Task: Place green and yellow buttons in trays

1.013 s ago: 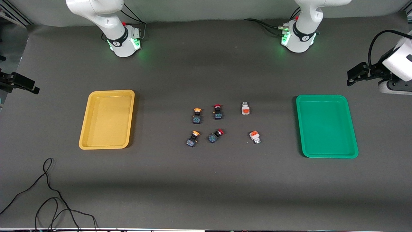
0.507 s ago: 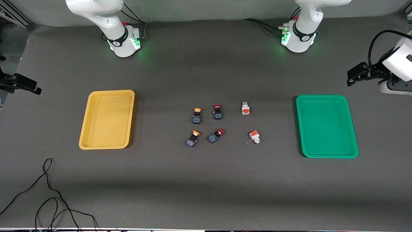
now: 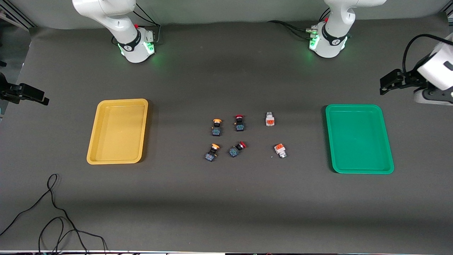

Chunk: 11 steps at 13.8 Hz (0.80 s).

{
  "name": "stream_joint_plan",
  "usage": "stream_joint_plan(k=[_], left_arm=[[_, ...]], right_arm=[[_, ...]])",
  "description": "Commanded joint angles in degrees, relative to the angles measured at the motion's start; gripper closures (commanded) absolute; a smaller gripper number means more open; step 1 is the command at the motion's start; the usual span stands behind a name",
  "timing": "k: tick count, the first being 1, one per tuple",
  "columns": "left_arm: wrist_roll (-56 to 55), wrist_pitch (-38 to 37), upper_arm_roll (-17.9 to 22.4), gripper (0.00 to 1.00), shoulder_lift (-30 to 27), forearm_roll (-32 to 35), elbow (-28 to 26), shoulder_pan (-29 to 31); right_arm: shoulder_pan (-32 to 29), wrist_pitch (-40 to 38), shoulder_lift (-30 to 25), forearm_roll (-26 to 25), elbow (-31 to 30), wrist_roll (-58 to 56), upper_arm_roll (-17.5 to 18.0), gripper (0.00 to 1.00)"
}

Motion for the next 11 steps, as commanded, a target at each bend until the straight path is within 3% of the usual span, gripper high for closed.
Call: stream_joint_plan(k=[1, 6, 9, 11], left_arm=[[-8.02, 5.40, -2.70, 0.00, -1.79, 0.11, -6.56, -3.67], [-24.20, 12.35, -9.92, 0.00, -1.00, -0.15, -12.02, -10.52], [-34.40, 16.48, -10.45, 0.00, -0.82, -0.15, -14.39, -18.34], [-35.30, 16.58, -10.54, 0.00, -0.82, -1.98, -14.66, -20.90]], right_arm=[[0.22, -0.73, 0.84, -1.05, 1.18, 0.07, 0.03, 0.00], [0.13, -0.73, 1.02, -0.96, 1.27, -0.11, -0.06, 0.00], [0.31, -0.73, 1.28, -0.87, 1.27, -0.11, 0.03, 0.00], [0.31, -0.73, 1.54, -0.78, 1.36, -0.02, 0.12, 0.00]])
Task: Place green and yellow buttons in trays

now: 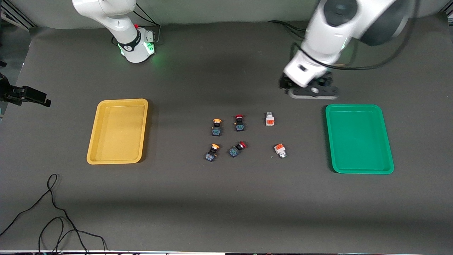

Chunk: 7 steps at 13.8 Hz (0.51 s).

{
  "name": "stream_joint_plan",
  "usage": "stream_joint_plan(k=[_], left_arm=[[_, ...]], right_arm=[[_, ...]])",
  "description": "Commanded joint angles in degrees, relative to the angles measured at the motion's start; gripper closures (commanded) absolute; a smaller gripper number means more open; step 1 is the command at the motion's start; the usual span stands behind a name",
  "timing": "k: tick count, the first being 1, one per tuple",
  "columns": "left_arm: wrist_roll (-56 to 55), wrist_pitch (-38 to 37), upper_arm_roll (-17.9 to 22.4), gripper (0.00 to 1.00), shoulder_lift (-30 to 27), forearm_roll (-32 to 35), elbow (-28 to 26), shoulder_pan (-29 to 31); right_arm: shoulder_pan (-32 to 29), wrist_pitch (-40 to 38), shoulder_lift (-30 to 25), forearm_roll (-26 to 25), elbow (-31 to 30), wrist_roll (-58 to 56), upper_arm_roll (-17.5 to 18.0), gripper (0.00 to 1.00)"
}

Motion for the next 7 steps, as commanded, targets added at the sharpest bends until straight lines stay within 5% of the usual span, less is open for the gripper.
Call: stream_joint_plan(k=[1, 7], left_arm=[[-2.18, 1.45, 0.82, 0.00, -1.29, -2.58, -2.18, -2.73], [-5.16, 18.57, 0.64, 0.00, 3.87, -2.68, -12.90, -4.13]], right_arm=[[0.27, -0.73, 0.91, -0.78, 1.27, -0.02, 0.06, 0.00], [0.45, -0.82, 0.83, -0.78, 1.01, -0.02, 0.15, 0.00]])
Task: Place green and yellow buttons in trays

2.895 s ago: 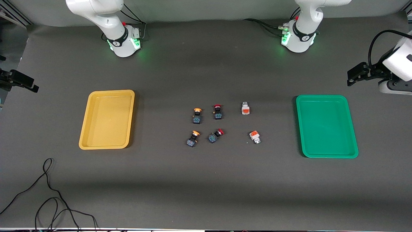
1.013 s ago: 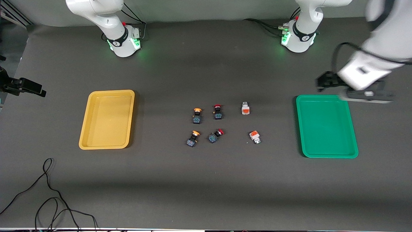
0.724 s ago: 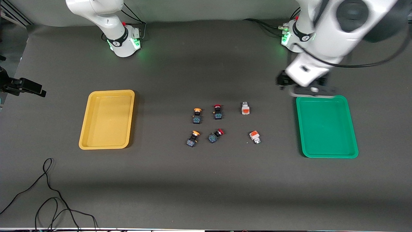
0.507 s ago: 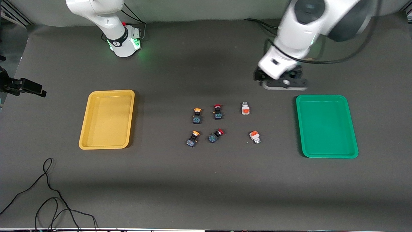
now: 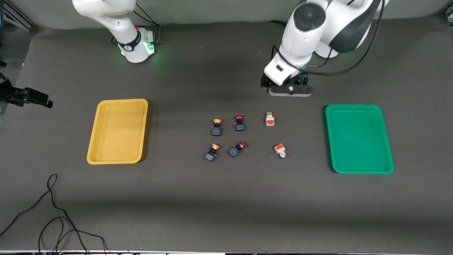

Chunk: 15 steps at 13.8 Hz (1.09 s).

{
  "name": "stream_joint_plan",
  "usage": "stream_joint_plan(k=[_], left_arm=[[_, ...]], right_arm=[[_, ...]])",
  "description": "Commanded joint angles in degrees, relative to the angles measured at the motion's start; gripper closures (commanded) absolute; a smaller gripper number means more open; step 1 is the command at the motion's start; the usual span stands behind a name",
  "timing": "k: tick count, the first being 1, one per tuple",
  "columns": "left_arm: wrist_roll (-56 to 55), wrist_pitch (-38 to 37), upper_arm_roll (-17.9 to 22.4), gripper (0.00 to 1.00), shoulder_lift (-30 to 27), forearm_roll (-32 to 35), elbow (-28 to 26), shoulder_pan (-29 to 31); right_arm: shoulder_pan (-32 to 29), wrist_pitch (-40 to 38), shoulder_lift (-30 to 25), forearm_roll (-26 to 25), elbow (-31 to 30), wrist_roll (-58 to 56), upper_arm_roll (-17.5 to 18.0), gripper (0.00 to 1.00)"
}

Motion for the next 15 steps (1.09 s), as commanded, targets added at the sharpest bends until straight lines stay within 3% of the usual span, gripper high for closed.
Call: stream_joint_plan(k=[1, 6, 15], left_arm=[[-2.06, 7.32, 0.56, 0.00, 5.23, -0.33, -3.16, -1.53], [-1.89, 22.34, 0.64, 0.00, 14.82, 1.85, -7.98, -1.62], [-1.98, 33.26, 1.08, 0.00, 25.11, 2.75, -9.05, -1.62]], right_arm=[[0.45, -0.78, 0.39, -0.78, 1.00, -0.10, 0.08, 0.00], [0.54, -0.78, 0.39, -0.78, 0.83, -0.10, 0.08, 0.00], [0.45, -0.78, 0.39, -0.78, 0.92, -0.19, 0.07, 0.00]])
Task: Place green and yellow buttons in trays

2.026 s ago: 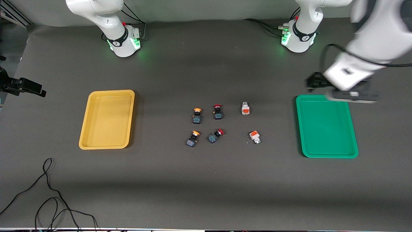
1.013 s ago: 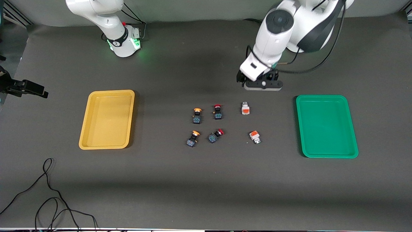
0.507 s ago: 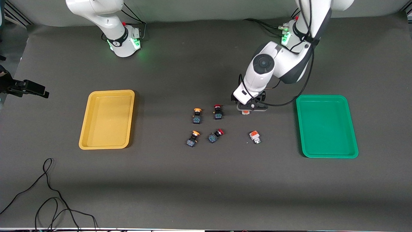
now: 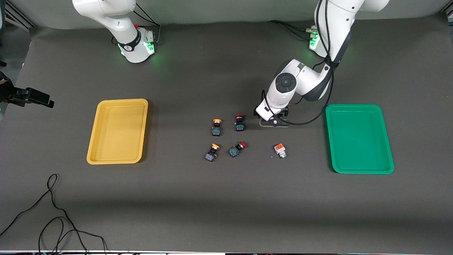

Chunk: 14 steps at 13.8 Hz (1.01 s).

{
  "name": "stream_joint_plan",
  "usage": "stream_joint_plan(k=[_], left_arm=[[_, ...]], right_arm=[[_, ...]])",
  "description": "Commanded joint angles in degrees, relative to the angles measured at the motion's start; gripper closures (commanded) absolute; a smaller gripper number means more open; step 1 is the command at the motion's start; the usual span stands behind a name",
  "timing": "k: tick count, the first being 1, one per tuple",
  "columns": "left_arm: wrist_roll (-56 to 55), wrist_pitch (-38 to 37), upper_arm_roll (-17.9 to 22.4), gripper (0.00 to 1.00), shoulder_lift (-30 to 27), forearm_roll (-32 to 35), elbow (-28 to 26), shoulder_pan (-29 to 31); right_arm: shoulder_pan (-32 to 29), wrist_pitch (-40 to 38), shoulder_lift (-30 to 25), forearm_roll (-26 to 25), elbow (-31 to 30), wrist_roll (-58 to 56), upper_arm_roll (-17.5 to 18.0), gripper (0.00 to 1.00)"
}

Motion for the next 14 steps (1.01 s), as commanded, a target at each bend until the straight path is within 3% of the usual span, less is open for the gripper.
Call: stream_joint_plan(k=[1, 4, 5, 8, 10, 12, 14], left_arm=[[-1.31, 1.42, 0.83, 0.00, 1.11, 0.90, 0.27, -0.65], [-2.01, 1.51, 0.83, 0.00, 1.56, 0.82, 0.45, -0.30], [-2.71, 1.51, 0.92, 0.05, 1.56, 0.82, 0.45, -0.38], [-4.29, 1.42, 0.92, 0.43, 1.56, 0.90, 0.45, -0.30], [-4.65, 0.90, 0.92, 0.61, 1.30, 0.82, 0.63, -0.30], [-7.19, -0.33, 0.92, 0.68, 0.07, 0.82, 1.59, -0.12], [-8.43, -6.80, 0.92, 0.68, -2.56, 0.90, 4.13, 0.05]], right_arm=[[0.33, -0.67, 0.42, -0.78, 0.93, -0.19, -0.04, 0.00], [0.33, -0.76, 0.42, -0.78, 0.93, -0.10, -0.04, 0.00], [0.33, -0.67, 0.42, -0.70, 0.93, -0.10, -0.04, 0.00], [1.81, -0.67, 0.51, -0.17, 0.94, 0.87, -0.04, 0.00], [2.43, -0.58, 1.30, -0.17, 1.28, 0.87, 0.05, 0.00], [3.58, -0.32, 2.09, 0.62, 1.55, 1.04, -0.04, 0.00], [5.33, 0.21, 3.22, 2.55, 2.16, 1.13, -0.04, 0.00]])
